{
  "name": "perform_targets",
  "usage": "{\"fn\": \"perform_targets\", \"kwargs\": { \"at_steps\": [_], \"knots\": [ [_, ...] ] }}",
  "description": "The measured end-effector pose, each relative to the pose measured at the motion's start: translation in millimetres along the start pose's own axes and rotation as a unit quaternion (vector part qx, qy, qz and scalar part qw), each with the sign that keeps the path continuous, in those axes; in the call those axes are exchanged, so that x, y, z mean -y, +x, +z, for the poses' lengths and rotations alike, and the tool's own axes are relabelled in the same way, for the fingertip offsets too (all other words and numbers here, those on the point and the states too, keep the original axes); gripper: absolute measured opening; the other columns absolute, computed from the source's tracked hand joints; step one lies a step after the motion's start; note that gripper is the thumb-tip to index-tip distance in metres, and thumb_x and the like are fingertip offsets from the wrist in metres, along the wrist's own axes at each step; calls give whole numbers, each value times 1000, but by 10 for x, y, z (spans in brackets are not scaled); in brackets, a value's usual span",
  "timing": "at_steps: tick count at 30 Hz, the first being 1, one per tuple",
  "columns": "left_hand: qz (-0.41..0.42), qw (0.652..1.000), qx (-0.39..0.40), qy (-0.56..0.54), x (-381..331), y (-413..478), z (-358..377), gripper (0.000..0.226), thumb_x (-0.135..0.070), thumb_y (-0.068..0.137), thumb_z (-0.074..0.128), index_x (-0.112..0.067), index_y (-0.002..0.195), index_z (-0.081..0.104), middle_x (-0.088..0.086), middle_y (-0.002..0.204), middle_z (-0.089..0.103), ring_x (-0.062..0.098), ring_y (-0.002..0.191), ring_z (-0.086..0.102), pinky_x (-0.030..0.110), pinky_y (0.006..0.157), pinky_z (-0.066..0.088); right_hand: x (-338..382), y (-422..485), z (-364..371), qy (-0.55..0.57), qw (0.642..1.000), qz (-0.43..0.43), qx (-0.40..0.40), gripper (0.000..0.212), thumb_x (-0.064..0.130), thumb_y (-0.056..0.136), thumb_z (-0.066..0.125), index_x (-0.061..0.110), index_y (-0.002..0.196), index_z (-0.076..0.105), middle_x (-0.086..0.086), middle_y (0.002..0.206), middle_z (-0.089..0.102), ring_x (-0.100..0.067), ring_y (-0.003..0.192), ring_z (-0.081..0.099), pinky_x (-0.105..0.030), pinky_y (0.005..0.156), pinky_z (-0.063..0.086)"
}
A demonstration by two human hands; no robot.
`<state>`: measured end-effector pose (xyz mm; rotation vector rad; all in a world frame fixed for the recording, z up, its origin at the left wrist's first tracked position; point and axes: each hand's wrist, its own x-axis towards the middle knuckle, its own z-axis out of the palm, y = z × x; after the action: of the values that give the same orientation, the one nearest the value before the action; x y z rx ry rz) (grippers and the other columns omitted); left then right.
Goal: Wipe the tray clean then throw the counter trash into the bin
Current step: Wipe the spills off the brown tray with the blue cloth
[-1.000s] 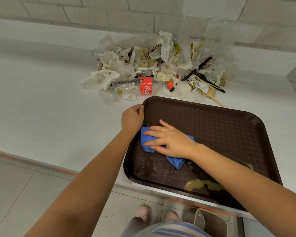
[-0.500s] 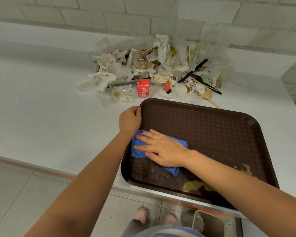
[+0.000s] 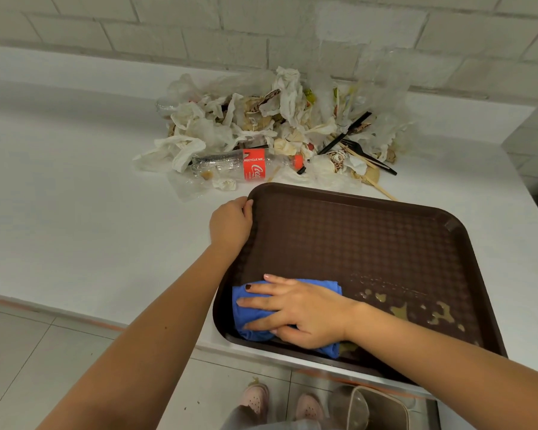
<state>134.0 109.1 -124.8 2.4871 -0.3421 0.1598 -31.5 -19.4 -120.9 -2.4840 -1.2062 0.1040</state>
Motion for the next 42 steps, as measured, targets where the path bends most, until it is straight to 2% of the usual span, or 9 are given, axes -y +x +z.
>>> {"fn": "perform_targets", "kwargs": {
  "at_steps": [5,9,14,24,30,35,42],
  "knots": [
    [3,1000,7,18,-12,7,-2,38,-29,99,38,-7,84,63,12,72,63,27,67,58,32,60,41,-11,-121,-25,-6,1000,6,4,42,12,88,52,25,127,60,-1,149,41,-19,143,26,-46,118,17],
    [1,1000,6,30,-1,7,5,38,-30,99,38,-7,81,62,11,70,61,22,62,52,30,57,36,-9,-242,-45,-26,999,19,-4,45,14,88,49,30,129,57,0,150,38,-20,143,25,-45,119,14],
    [7,999,3,36,-3,-5,-3,37,-31,99,38,-8,78,59,8,66,57,23,61,52,29,56,33,1,-381,-72,-40,996,76,-7,44,21,92,42,33,134,51,4,153,31,-17,145,18,-40,120,6],
    [15,999,-5,35,1,-10,2,36,-30,99,38,-9,82,62,6,66,58,20,59,49,28,56,34,-115,-861,-178,-40,986,164,-14,46,21,93,42,38,134,50,10,153,29,-11,146,15,-36,121,2],
    [19,1000,-1,24,-3,-24,-9,36,-29,99,39,-9,78,60,2,60,50,24,58,50,28,56,34,-172,-1070,-229,-65,958,275,-49,43,26,96,35,41,135,48,11,152,30,-11,145,15,-41,119,-1],
    [20,1000,-7,23,-16,-29,-17,36,-29,99,39,-8,89,66,9,67,60,25,63,53,29,59,35,-182,-1225,-222,-59,923,374,-70,46,33,96,26,43,138,41,12,154,23,-10,146,11,-44,119,3],
    [18,999,-13,24,-57,-53,-33,37,-28,100,38,-7,106,67,17,88,69,34,80,62,30,65,40,-35,-1435,-274,-31,874,480,-69,53,46,89,4,46,142,11,16,155,2,-6,144,-8,-34,117,-8]
  ]
}}
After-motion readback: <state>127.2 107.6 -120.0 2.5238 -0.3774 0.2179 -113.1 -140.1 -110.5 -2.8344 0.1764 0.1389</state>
